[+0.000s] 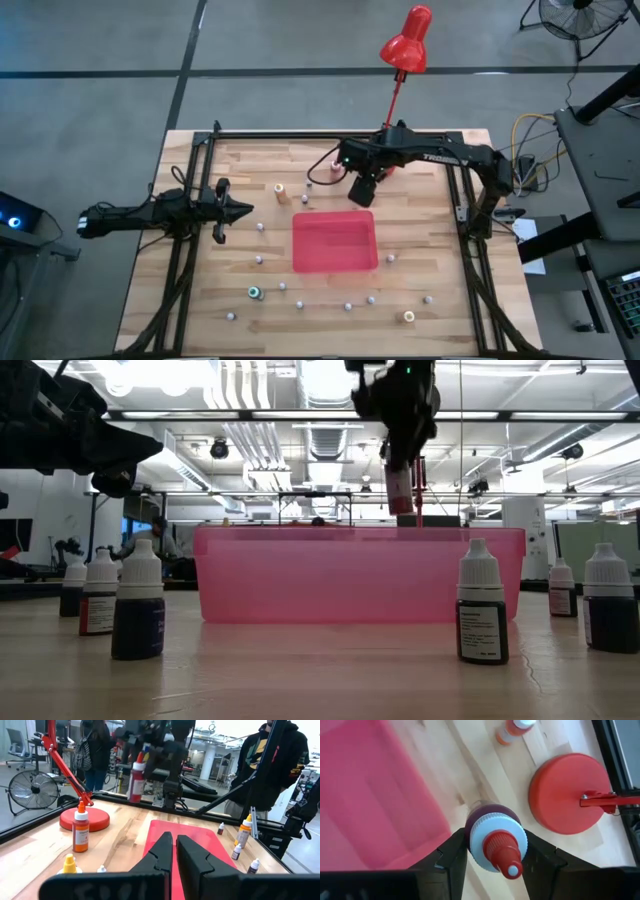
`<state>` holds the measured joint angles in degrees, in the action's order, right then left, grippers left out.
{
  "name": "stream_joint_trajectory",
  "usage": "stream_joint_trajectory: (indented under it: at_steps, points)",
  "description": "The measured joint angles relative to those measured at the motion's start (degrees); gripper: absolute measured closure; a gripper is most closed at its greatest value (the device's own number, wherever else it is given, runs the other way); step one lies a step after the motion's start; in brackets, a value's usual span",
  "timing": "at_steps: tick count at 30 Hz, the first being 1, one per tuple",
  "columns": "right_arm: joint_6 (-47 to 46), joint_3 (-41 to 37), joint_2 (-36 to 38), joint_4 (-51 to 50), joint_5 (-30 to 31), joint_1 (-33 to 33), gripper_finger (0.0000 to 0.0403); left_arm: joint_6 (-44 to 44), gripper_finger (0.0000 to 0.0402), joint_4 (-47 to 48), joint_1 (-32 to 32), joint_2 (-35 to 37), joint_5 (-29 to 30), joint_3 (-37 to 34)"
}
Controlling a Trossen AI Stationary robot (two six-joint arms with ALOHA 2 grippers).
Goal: Pick & Place food coloring
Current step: Put the large red food coloring bottle into the red bin
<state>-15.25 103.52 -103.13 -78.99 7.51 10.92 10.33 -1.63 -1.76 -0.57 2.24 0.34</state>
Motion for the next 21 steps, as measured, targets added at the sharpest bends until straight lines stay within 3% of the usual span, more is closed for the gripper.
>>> stream_joint_trajectory:
  at_steps: [12,21]
  points:
    - [-0.6,9.1,0.2,-7.9,0.0,-9.5,0.0261,0.0,0.0402,0.0,0.0,0.0,0.0,0.0]
    - [0.2,1.1,4.8,-2.8,0.0,-17.2,0.0262,0.0,0.0402,0.0,0.0,0.0,0.0,0.0]
